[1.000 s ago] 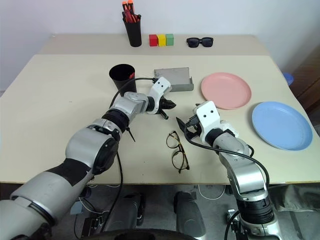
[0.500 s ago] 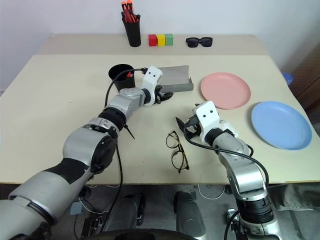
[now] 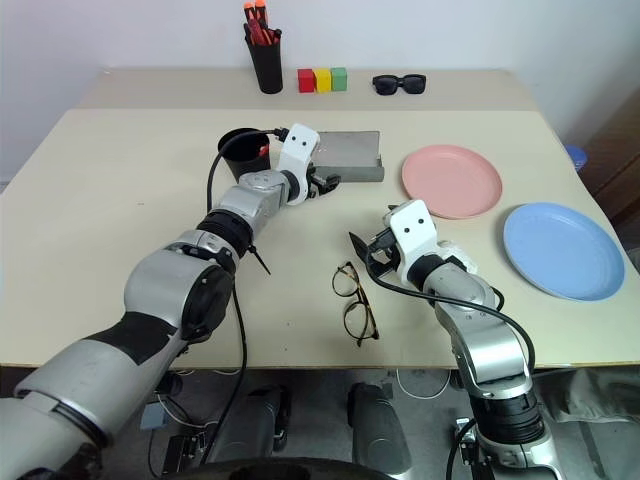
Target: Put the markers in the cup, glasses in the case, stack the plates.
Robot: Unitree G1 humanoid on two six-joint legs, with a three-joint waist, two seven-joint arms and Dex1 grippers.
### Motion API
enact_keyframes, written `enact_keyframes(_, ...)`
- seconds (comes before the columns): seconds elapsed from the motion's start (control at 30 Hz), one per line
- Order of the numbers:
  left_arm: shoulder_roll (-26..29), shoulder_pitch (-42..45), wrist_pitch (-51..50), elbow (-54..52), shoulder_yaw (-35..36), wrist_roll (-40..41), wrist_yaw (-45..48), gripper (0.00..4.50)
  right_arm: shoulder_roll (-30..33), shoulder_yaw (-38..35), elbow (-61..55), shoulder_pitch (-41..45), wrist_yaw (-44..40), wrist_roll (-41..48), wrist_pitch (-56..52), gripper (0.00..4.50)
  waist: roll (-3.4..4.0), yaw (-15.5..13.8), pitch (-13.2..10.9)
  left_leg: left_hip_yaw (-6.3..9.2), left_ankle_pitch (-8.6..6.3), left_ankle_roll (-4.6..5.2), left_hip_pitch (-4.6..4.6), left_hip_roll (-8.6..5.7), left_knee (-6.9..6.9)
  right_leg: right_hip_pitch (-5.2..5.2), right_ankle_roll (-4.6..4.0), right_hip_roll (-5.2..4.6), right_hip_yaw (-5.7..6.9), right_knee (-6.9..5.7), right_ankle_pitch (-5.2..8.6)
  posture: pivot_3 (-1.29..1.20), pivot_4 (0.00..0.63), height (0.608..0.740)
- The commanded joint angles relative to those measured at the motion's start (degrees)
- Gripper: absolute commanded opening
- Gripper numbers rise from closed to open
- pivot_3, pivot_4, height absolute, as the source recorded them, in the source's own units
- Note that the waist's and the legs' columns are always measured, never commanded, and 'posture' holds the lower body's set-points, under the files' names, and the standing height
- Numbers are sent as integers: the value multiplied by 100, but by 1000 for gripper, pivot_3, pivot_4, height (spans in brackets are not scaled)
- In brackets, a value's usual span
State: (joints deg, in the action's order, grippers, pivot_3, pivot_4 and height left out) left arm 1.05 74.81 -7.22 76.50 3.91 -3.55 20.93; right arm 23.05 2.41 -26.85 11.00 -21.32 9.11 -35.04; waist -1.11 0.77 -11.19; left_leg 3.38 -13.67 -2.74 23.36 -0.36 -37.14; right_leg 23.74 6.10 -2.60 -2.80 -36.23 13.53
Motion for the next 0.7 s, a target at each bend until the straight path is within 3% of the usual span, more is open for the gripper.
enact_keyframes(0.03,19,209,22,-11,-58,-92,105,4491,-26,0,-126,9,7,-11,112,4500,0,0,0,0,0,0,0,0,0,0,0,0,0,0,0,0,150,740)
enact_keyframes(0.33,-12,120,-403,46,-254,-319,637,4491,-29,-2,-193,-67,61,-18,102,4500,0,-5,0,0,0,0,0,0,0,0,0,0,0,0,0,0,150,740)
enact_keyframes(0.43,-45,57,-501,21,-327,-326,1082,3664,-25,-8,-196,-71,67,-15,104,4500,1,-11,1,0,0,0,-3,0,-1,-4,0,0,0,0,0,0,150,740)
enact_keyframes(0.67,-26,-55,-473,-39,-392,-378,1391,43,-24,30,-178,-57,63,-13,106,4500,1,-5,1,1,0,0,-3,-2,-2,-7,0,-2,2,3,0,0,150,740)
enact_keyframes(0.7,-26,-59,-464,-45,-379,-362,1408,43,-24,34,-172,-52,61,-13,108,4500,1,-2,2,2,0,0,-3,-2,-2,-6,0,-2,2,1,0,0,150,740)
